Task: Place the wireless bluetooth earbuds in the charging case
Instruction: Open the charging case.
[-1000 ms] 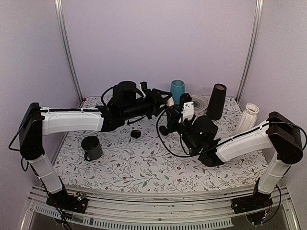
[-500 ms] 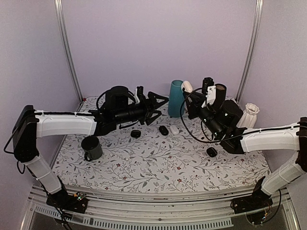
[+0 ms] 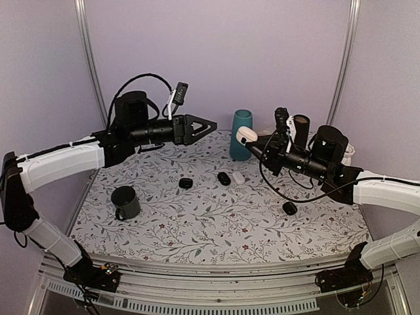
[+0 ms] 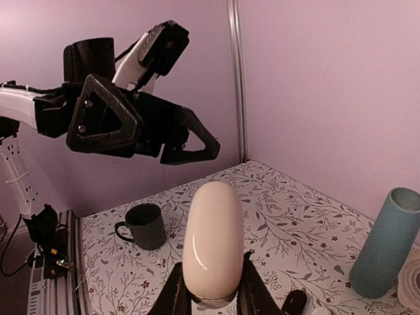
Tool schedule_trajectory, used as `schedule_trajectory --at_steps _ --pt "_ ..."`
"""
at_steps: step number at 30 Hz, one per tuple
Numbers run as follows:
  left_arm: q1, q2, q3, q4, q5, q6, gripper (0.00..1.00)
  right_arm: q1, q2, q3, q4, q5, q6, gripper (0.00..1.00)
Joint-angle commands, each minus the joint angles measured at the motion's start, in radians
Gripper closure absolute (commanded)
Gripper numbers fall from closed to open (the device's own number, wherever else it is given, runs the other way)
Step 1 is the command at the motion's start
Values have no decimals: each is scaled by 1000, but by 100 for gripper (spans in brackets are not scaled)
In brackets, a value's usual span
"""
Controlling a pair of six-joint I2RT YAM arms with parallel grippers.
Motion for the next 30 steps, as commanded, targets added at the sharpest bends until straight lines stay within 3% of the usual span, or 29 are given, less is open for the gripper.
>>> schedule_trajectory --at_steps 1,8,11,19,30 --pt "-10 -22 132 -315 163 416 14 -7 -31 76 -145 -213 -36 98" --pt "-73 7 264 -542 198 624 10 -6 -10 138 -213 -358 -27 98" --pt "-108 28 304 -605 147 666 10 -7 7 162 -234 -400 -23 98" --pt "-140 60 345 -640 54 668 10 -3 45 216 -285 -482 -27 98" --pt "-129 67 363 -607 -35 609 10 28 57 253 -360 -465 -83 98"
